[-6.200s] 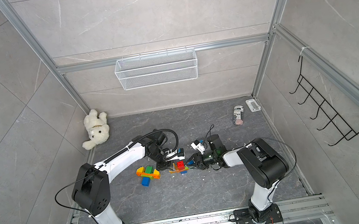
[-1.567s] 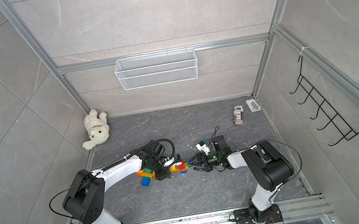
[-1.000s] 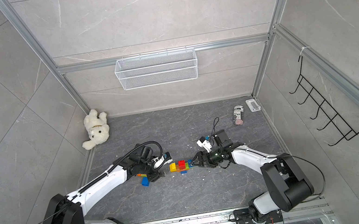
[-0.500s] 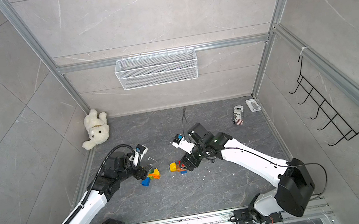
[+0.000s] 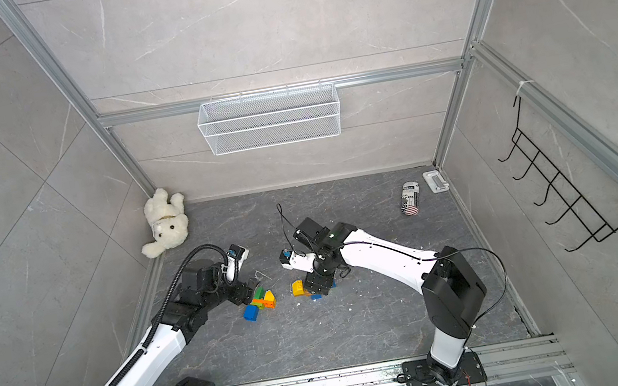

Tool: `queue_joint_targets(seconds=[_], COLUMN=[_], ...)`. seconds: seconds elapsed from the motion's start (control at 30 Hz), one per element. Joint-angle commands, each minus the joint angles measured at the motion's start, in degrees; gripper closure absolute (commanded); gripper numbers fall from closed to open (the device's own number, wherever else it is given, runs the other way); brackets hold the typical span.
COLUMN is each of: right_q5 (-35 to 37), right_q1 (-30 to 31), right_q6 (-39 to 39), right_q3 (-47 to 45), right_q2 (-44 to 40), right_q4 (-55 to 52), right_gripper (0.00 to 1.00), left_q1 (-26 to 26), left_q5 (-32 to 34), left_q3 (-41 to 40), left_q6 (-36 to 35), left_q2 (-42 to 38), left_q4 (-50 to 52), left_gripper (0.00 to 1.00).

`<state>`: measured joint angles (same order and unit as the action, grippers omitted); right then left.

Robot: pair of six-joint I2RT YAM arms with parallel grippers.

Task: Assemble a fork with lego
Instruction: Adjust the lego brick at the center of the board.

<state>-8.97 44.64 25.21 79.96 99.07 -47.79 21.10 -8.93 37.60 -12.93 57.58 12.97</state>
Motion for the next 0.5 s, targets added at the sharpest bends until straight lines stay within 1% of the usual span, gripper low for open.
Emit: queue_joint_targets(seconds=[0.0,0.2,0.33,0.43,0.47], right_q5=[0.74,0.23,-0.58,-1.44,-1.91], right_q1=[0.45,0.39,0.36,0.29,0.27], right_q6=[2.55,3.34,3.31,3.22,2.93], right_q3=[1.58,1.59,1.6,2.26,2.63], right_q2=[2.41,4.95,5.54,6.58,7.1], right_q4=[-0.67,0.73,1.16,0.57,0.22], right_gripper=[0.27,0.3,0.42,0.63,0.66], left_q1=[-0.36,-0.38,-0.4,-0.46,-0.53], left_q5=[0.67,0.82,0.96,1.43,1.29], left_q3=[1.33,1.72,1.73,1.5,1.51], left_q6=[1.15,1.7,1.47,1.4,1.42], left_q2=[0.27,1.92,1.67,1.48,1.55], left_q4=[0.39,0.55,0.91,0.89,0.98], left_gripper=[0.13,0.16,0.17,0.17,0.17])
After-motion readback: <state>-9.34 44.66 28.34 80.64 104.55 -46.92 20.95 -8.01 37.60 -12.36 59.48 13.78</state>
